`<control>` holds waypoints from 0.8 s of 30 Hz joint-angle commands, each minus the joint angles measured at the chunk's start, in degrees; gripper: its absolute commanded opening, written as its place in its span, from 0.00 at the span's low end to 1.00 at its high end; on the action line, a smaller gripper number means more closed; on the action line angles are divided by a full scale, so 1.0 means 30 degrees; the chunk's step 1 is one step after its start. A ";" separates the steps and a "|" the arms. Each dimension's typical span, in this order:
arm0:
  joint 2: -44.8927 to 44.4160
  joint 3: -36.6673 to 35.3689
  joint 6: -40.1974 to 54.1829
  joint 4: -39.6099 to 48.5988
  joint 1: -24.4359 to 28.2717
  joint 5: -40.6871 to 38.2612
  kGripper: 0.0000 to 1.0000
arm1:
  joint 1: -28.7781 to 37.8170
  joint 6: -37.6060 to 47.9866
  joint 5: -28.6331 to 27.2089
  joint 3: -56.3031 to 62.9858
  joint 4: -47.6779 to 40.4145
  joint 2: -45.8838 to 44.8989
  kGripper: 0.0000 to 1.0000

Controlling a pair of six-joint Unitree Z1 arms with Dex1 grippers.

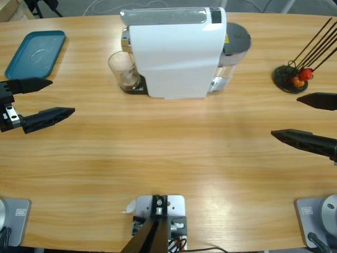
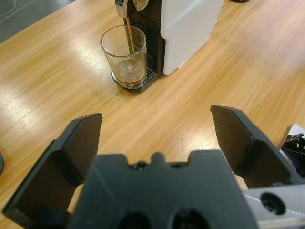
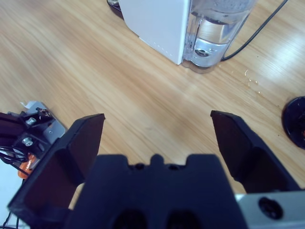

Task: Pour coffee

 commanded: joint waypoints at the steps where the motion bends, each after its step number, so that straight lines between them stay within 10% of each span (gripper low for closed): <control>1: -0.0205 0.0712 -0.0219 -0.0243 -0.0159 0.0209 1.00 | 0.0176 0.0191 -0.0064 0.0766 -0.0301 0.0047 1.00; 24: 0.0176 0.0712 -0.0190 -0.0413 -0.0159 0.0103 1.00 | 0.0182 0.0132 0.0229 0.1030 -0.0951 0.0516 1.00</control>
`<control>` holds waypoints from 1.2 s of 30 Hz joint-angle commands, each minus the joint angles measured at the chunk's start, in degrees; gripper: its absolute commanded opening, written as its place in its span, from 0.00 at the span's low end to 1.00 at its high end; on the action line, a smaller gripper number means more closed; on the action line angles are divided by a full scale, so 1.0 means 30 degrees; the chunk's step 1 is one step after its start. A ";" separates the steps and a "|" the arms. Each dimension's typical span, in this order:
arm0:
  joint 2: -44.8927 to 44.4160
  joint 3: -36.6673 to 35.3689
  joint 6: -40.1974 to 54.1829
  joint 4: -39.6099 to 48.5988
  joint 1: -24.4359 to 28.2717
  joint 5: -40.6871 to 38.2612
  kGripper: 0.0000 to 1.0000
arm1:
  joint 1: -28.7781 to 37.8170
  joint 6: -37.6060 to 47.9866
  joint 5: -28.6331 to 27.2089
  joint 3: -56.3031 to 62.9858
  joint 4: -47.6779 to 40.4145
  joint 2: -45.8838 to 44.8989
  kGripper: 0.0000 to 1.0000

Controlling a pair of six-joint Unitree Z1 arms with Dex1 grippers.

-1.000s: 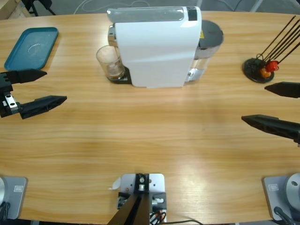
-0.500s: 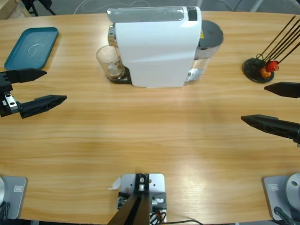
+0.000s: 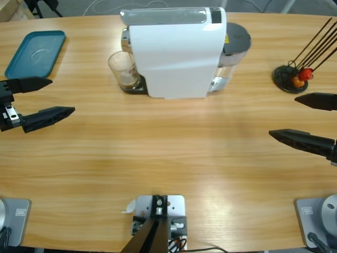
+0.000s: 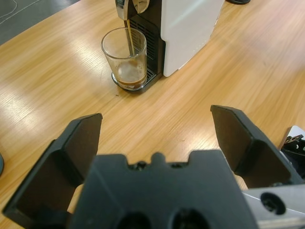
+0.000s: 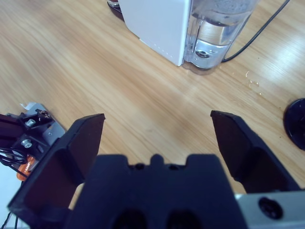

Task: Pour coffee

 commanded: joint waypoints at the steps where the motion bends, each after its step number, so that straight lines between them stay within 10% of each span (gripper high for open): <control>1: 0.0193 0.0688 -0.0151 -0.0313 -0.0159 0.0103 1.00 | 0.0186 0.0132 0.0212 0.0612 -0.0407 0.0531 1.00; 36: 0.2209 -0.0730 0.2849 -0.0882 0.0544 -0.0782 1.00 | 0.0180 0.0085 0.0212 0.0513 -0.0571 0.1252 1.00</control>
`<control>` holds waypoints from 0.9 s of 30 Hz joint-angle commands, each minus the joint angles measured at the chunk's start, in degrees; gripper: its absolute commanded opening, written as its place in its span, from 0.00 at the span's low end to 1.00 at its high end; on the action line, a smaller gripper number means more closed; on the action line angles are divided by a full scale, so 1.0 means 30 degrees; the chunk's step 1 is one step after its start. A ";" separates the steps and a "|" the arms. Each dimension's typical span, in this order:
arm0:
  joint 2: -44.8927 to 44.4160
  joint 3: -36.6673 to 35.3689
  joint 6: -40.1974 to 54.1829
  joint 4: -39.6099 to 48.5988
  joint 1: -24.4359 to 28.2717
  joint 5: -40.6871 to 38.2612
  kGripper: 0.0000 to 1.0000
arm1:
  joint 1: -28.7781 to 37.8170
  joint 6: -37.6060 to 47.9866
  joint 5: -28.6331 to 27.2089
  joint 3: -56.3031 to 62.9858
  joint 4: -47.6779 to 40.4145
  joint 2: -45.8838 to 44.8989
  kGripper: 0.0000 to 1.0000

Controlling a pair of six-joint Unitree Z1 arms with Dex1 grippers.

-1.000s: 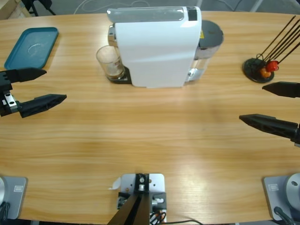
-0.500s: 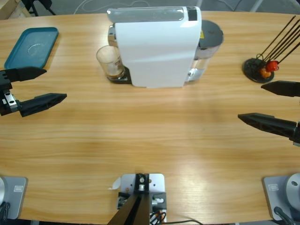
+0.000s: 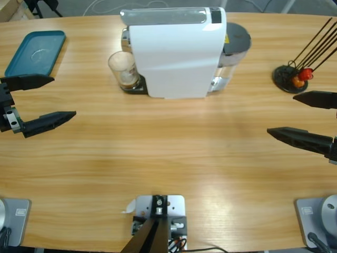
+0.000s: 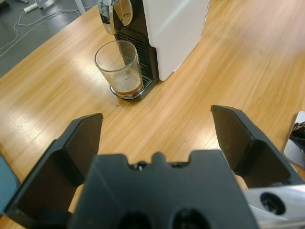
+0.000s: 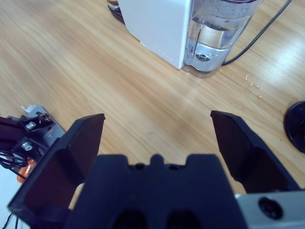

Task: Pour coffee

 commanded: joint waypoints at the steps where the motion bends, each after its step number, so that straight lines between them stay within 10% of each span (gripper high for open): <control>1: 0.3057 -0.1474 0.0320 -0.0240 0.0726 -0.0171 1.00 | 0.0184 0.0044 0.0211 0.0424 -0.0121 0.1247 1.00; 27: 1.2028 -0.6659 0.4216 -0.1266 0.4301 -0.6581 1.00 | 0.0173 -0.0220 0.0229 -0.0496 0.0910 0.2577 1.00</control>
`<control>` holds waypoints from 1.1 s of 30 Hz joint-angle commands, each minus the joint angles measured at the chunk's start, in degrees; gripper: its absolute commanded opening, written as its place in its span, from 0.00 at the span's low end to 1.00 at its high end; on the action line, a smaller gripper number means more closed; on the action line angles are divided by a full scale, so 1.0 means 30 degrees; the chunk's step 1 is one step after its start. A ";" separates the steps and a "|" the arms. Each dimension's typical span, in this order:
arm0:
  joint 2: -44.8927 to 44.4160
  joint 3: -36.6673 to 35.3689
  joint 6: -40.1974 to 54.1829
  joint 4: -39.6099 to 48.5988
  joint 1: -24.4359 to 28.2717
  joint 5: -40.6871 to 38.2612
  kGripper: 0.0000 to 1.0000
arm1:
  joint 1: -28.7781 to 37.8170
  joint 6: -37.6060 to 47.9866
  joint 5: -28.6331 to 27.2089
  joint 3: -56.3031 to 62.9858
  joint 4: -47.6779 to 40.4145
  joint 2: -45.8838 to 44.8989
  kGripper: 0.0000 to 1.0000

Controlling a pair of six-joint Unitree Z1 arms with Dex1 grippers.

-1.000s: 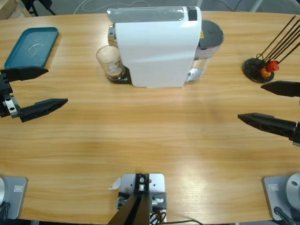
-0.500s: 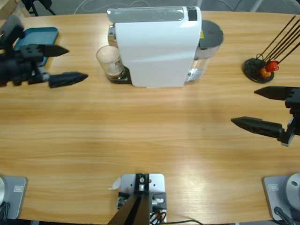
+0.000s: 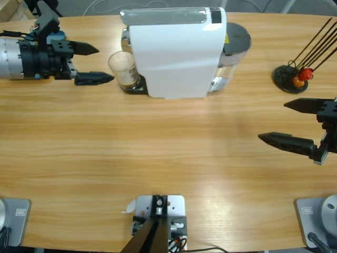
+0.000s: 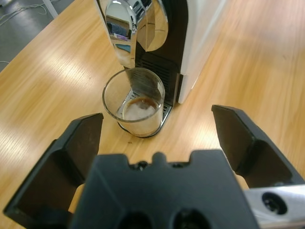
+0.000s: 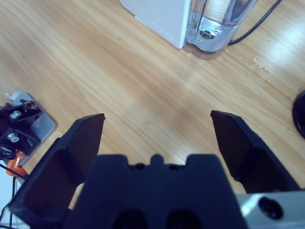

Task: Pour coffee

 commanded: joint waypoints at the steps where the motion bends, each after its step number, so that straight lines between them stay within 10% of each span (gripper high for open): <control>1: 0.2269 -0.1035 0.0333 -0.0131 0.0232 -0.0746 1.00 | 0.0170 -0.0192 0.0223 -0.0362 0.0325 0.0927 1.00; 33: 0.5779 -0.2781 0.1036 -0.0494 -0.0354 -0.0641 1.00 | 0.0176 -0.0426 0.0241 -0.0602 0.0325 0.1905 1.00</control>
